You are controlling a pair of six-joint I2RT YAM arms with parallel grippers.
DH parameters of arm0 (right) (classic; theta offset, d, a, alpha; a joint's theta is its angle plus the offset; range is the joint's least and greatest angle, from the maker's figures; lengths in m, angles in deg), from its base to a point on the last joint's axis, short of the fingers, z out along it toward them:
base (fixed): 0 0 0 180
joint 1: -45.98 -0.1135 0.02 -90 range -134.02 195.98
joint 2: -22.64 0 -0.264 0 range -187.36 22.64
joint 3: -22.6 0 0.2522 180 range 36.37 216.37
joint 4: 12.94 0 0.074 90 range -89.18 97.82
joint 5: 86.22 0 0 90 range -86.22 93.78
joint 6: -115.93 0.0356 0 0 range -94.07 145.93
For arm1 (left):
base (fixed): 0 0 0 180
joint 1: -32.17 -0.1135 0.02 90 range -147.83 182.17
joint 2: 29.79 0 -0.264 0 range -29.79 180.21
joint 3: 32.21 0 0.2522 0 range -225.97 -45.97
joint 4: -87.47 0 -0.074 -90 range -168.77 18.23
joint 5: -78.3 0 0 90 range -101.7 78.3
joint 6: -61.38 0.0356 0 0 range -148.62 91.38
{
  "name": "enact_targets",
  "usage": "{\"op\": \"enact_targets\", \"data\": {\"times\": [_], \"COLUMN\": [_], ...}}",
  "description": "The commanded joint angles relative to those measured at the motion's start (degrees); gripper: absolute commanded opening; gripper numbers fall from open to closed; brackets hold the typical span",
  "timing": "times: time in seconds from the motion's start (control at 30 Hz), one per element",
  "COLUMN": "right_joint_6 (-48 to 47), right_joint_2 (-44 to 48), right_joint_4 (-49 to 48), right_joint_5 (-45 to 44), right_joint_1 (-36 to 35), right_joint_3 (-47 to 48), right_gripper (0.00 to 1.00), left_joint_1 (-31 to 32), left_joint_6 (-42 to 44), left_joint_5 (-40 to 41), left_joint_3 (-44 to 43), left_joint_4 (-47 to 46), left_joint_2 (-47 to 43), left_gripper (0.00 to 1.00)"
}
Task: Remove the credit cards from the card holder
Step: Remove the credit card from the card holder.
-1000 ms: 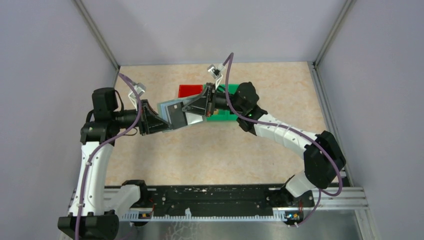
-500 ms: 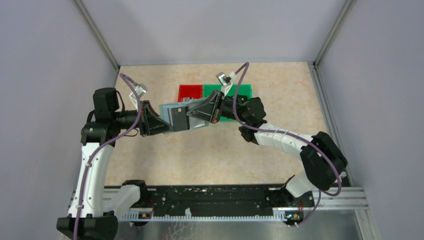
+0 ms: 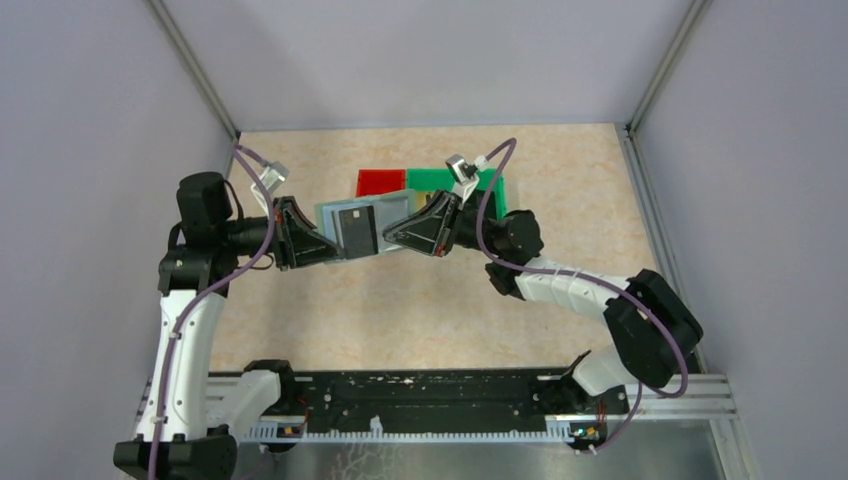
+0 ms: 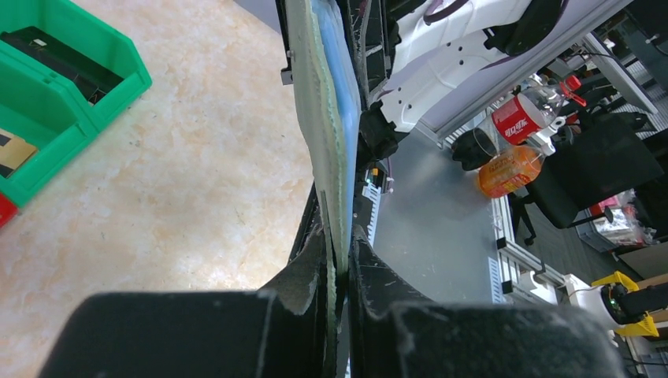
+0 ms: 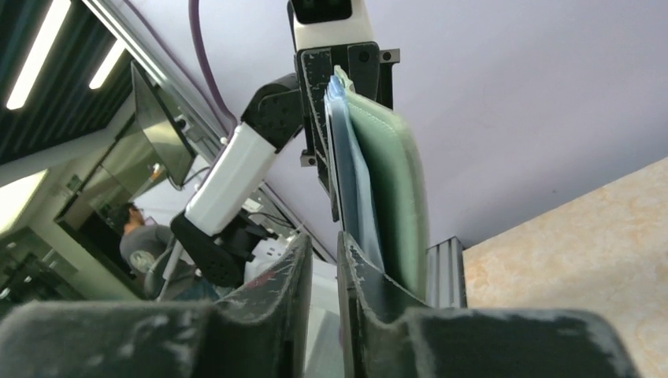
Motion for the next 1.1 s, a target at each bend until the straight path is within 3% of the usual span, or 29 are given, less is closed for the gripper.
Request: {"op": "enact_targets", "data": {"times": [0.0,0.13,0.47,0.67,0.77,0.93,1.07], "right_joint_6": [-4.07,-9.15,-20.99,-20.51,-18.25,-13.24,-13.05], "right_joint_2": [3.39,4.07,4.47,3.44,2.36,1.52,2.55], "right_joint_4": [2.45,10.81,28.73,27.09,24.46,19.39,21.69], "right_joint_5": [0.70,-0.08,-0.82,1.28,3.42,10.01,13.76], "right_joint_1": [-1.02,-1.14,-3.46,-4.20,-4.17,-2.67,-1.47], "right_joint_3": [3.70,6.82,13.47,13.63,14.08,14.95,16.06], "right_gripper": [0.27,0.37,0.32,0.20,0.00,0.00,0.00], "left_joint_1": [-0.17,-0.16,-0.11,-0.14,-0.12,-0.16,-0.14], "left_joint_6": [-2.01,-1.79,-0.97,-1.09,-1.20,-0.12,2.33], "left_joint_5": [-2.48,-3.31,-3.26,-3.79,-3.99,-4.32,-4.04], "left_joint_3": [-0.51,-0.34,-0.45,-0.49,-0.83,-1.60,-2.06], "left_joint_4": [-3.44,-3.39,-2.82,-2.82,-2.71,-1.41,0.97], "left_joint_2": [-0.84,-1.15,-0.98,-1.21,-1.16,-1.06,-0.37], "left_gripper": [0.00,0.00,0.00,0.00,0.00,0.00,0.00]}}
